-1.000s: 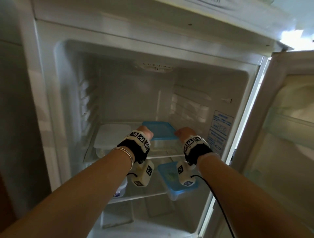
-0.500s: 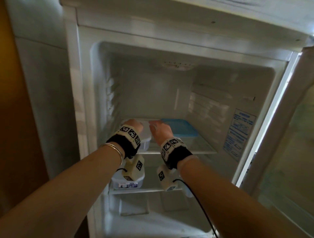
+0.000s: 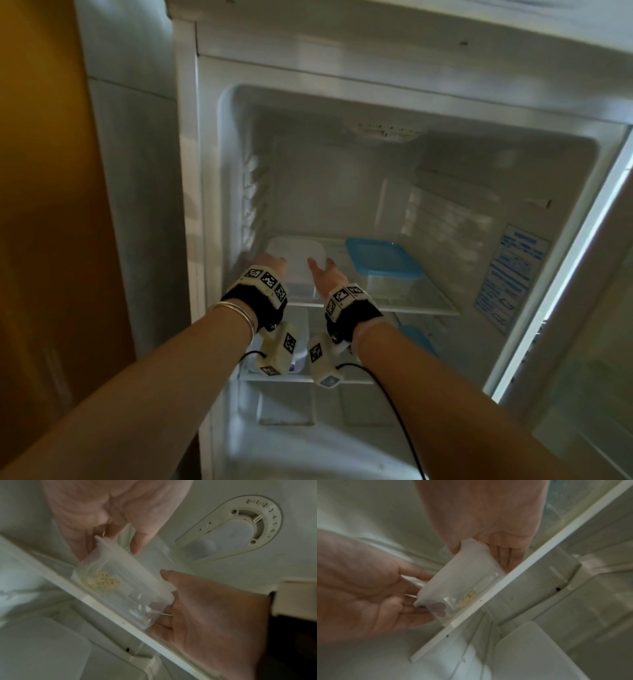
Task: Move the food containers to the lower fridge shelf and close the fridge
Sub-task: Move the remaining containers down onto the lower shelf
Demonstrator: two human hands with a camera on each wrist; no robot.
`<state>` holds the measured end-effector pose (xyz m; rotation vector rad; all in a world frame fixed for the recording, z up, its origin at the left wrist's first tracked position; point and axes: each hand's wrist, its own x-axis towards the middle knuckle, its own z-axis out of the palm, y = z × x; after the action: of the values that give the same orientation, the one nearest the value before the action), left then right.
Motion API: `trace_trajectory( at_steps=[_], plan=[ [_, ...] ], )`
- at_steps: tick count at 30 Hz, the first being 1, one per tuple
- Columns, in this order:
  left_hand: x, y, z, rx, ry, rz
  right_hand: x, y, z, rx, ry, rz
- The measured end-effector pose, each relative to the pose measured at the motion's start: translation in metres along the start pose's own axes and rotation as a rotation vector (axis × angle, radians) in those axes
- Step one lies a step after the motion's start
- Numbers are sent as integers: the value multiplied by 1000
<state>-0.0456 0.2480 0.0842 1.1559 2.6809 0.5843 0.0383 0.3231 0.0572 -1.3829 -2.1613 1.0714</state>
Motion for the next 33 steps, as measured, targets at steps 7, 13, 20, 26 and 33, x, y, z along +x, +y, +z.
trace_trajectory(
  at_steps=[7,13,20,26,33],
  plan=[
    [-22,-9,5,-321,52,-36,-23,1,-4,64,72,-18],
    [-47,-22,12,-556,124,-99,-57,10,5,101,146,-88],
    [-83,-35,20,-763,163,-136,-91,22,17,168,127,-135],
    [-109,-42,19,-758,200,-171,-110,30,19,198,93,-178],
    [-147,-40,34,-741,241,-189,-144,57,11,176,60,-285]
  ],
)
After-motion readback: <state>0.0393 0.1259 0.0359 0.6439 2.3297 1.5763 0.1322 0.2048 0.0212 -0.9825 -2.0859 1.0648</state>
